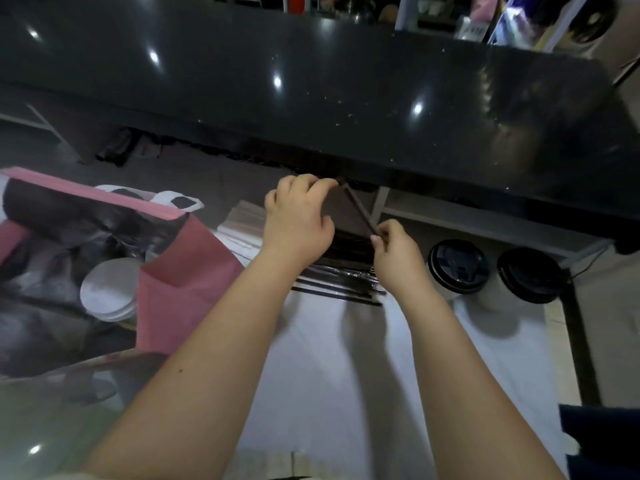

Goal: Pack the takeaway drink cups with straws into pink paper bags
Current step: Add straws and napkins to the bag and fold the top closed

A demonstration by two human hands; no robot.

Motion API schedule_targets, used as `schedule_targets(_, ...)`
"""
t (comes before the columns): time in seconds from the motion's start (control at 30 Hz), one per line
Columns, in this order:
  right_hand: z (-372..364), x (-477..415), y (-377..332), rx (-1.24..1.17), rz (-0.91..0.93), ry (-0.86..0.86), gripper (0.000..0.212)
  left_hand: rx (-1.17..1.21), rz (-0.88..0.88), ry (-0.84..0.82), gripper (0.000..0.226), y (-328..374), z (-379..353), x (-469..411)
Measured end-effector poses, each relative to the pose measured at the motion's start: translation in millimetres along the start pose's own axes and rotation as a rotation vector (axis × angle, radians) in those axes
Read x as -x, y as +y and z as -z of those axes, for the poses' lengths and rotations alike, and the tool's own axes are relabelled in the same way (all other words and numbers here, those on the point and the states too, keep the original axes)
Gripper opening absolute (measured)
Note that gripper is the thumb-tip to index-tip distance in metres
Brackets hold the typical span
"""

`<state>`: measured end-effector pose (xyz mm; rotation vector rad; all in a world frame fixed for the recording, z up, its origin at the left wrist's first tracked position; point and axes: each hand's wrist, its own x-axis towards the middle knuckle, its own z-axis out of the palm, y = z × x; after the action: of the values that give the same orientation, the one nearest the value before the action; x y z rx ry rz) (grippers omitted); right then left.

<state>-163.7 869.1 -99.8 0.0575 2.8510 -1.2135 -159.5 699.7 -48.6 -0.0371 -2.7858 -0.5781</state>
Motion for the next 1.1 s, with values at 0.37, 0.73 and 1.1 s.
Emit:
schedule_targets(0.37,47.2,45.0,-90.5,-0.286,0.131,-0.021,0.016,-0.056,-0.033,-0.007,0.049,-9.8,127.5,13.2)
schedule_targets(0.73,-9.8,97.2,-217.4,-0.926,0.225,-0.406,0.023,-0.005,-0.004,-0.048,0.031,-115.5,210.2,57.0)
schedule_targets(1.1,-115.3,133.9,-310.6,-0.932,0.306,-0.308,0.015,0.279,-0.112,-0.209,0.028,-266.8,240.5,76.6)
